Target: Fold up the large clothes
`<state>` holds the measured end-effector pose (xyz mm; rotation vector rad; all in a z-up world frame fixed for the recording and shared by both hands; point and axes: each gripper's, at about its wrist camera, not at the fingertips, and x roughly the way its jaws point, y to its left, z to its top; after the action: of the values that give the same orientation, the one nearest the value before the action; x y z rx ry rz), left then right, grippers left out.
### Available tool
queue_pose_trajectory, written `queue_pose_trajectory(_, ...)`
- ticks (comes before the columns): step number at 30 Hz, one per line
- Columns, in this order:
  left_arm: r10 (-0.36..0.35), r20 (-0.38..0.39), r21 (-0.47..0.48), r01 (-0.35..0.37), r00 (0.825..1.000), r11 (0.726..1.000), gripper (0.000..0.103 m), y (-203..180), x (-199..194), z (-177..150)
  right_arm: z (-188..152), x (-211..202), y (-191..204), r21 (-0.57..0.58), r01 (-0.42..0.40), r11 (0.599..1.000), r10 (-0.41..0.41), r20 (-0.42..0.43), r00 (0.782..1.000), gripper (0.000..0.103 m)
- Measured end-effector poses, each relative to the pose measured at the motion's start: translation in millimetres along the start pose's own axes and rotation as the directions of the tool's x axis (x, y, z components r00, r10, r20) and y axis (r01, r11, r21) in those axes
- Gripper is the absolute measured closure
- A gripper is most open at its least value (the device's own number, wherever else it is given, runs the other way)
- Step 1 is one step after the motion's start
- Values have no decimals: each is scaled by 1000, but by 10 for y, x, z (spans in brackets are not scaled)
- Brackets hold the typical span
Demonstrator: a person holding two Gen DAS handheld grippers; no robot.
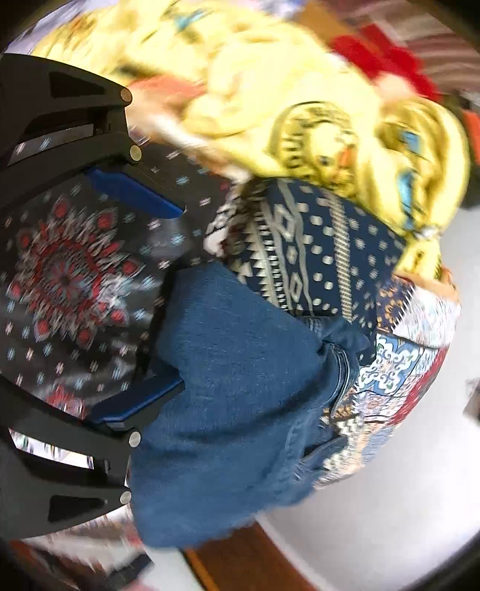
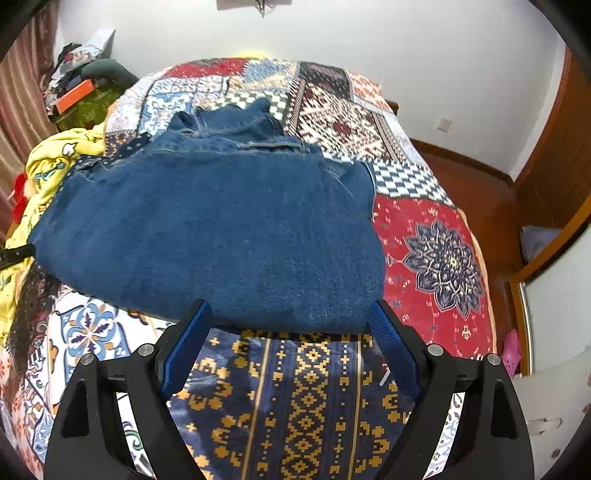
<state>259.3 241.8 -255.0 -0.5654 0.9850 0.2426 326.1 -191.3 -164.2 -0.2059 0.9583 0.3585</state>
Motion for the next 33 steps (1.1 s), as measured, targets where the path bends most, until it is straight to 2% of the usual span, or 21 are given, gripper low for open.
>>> queue_pose_trajectory(2,-83,-7,-51,83,997,995,17,36,-19,-52,9,-42,37,-12,1,1000,-1,13,1000,18)
queue_pose_trajectory(4,-191,-25,-100,188,981,977,17,26,11,-109,29,-48,70,-19,-7,1000,8,20,1000,18)
queue_pose_trajectory(5,-259,-33,-130,253,965,959,17,8,51,-142,37,-43,89,-20,-13,1000,13,21,1000,18)
queue_pose_trajectory(7,-354,-45,-178,341,934,923,17,-28,157,-178,55,-15,121,-19,-26,999,26,20,999,18)
queue_pose_trajectory(8,-379,-51,-195,363,924,911,17,-55,210,-200,62,3,140,-18,-30,999,31,19,999,18)
queue_pose_trajectory(9,-399,-57,-210,380,915,901,22,-95,276,-212,64,18,158,-19,-36,999,37,16,999,18)
queue_pose_trajectory(10,-417,-60,-224,395,907,891,32,-118,362,-213,65,29,175,-19,-42,999,42,15,999,18)
queue_pose_trajectory(11,-424,-63,-238,399,904,886,35,-131,450,-205,67,49,199,-20,-48,999,48,11,999,18)
queue_pose_trajectory(15,-464,8,-282,447,886,849,41,-118,609,-125,67,114,279,-41,-54,998,54,-3,999,18)
queue_pose_trajectory(17,-458,65,-305,454,887,837,44,-92,647,-59,61,130,311,-52,-54,997,54,-8,999,18)
queue_pose_trajectory(20,-441,104,-329,449,891,830,50,-84,701,-7,65,160,350,-64,-51,997,50,-20,999,18)
queue_pose_trajectory(24,-370,144,-321,397,918,860,60,-143,615,2,98,148,382,-62,-65,996,63,-27,998,18)
queue_pose_trajectory(26,-305,157,-271,338,939,901,66,-216,470,7,114,127,398,-62,-68,996,66,-28,997,18)
queue_pose_trajectory(27,-256,168,-221,290,952,931,69,-320,391,36,120,106,414,-64,-67,996,65,-27,998,18)
queue_pose_trajectory(28,-227,179,-187,260,957,947,72,-398,358,96,128,79,434,-69,-66,995,65,-24,998,18)
queue_pose_trajectory(30,-205,225,-129,238,952,963,80,-504,187,167,146,16,483,-80,-72,994,71,-12,997,18)
queue_pose_trajectory(33,-246,285,-63,274,927,960,83,-580,-136,257,197,-47,564,-100,-83,992,83,3,997,18)
